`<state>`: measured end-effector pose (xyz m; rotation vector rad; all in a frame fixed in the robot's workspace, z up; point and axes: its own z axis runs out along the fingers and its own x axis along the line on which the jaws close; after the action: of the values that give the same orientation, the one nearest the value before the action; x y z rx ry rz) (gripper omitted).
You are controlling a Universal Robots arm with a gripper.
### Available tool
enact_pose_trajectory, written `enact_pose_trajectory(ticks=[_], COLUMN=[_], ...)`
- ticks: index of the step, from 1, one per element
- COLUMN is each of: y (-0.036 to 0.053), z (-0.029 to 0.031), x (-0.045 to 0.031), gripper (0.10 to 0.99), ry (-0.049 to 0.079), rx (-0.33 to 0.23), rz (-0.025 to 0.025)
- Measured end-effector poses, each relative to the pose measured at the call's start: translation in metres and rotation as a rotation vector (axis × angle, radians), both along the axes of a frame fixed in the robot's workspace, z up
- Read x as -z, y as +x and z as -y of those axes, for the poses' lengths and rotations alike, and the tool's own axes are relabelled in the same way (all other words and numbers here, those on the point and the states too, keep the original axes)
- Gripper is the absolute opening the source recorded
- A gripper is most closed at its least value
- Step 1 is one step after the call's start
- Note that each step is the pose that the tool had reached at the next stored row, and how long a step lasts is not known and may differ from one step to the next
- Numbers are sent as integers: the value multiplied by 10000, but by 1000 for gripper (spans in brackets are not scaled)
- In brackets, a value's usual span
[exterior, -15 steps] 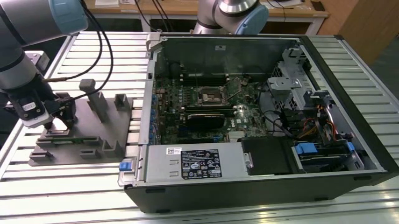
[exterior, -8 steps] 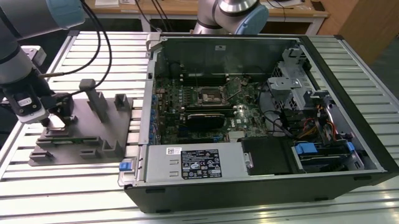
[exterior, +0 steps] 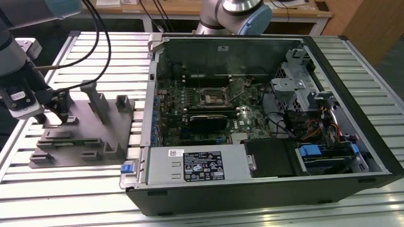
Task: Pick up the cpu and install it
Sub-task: 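Pick up the cpu and move it towards the insertion slot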
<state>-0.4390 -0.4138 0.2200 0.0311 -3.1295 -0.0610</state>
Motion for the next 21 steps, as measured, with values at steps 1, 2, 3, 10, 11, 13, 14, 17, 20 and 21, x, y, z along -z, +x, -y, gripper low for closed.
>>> enact_pose_trajectory(ticks=[1, 2, 3, 10, 11, 13, 14, 17, 20, 21], y=[0, 0, 0, 0, 0, 0, 0, 0, 0, 0], z=[0, 0, 0, 0, 0, 0, 0, 0, 0, 0], x=[-20, -38, -59, -251, -264, -287, -300, -341, -379, -391], gripper=[541, 541, 541, 541, 541, 541, 541, 541, 541, 541], ry=[0, 3, 7, 11, 17, 24, 40, 56, 57, 59], rx=[0, 0, 0, 0, 0, 0, 0, 0, 0, 0], rz=[0, 0, 0, -1, -2, 1, 0, 0, 1, 1])
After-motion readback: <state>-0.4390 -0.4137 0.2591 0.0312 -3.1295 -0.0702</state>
